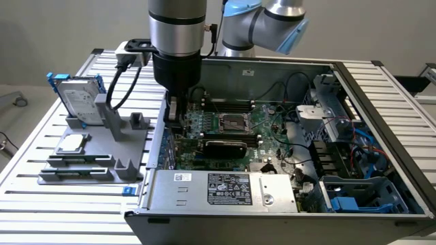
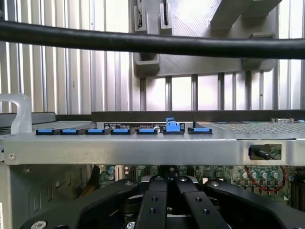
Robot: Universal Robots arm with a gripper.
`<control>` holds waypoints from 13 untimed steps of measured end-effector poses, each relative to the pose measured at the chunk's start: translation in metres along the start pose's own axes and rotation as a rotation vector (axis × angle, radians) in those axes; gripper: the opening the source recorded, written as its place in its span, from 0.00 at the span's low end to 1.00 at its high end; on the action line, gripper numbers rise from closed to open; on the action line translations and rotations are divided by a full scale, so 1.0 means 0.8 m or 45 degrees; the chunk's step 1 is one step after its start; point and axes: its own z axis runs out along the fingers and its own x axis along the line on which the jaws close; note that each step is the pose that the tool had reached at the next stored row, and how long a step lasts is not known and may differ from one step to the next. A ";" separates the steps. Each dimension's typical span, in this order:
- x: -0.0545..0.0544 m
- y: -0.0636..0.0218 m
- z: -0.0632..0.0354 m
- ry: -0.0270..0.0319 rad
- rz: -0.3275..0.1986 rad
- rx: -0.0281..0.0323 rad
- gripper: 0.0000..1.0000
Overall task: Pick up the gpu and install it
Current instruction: 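Press down on the gpu until it lock into place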
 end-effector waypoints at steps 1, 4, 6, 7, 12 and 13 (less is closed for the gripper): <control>0.000 0.000 0.000 -0.0005 0.000 -0.0007 0.11; -0.001 0.000 0.000 -0.0004 0.000 -0.0010 0.11; -0.001 0.000 0.000 -0.0004 0.001 -0.0012 0.11; -0.001 0.000 0.000 -0.0004 0.000 -0.0012 0.11; -0.001 -0.001 0.000 -0.0004 0.001 -0.0015 0.11; -0.001 -0.001 0.000 -0.0005 0.002 -0.0016 0.11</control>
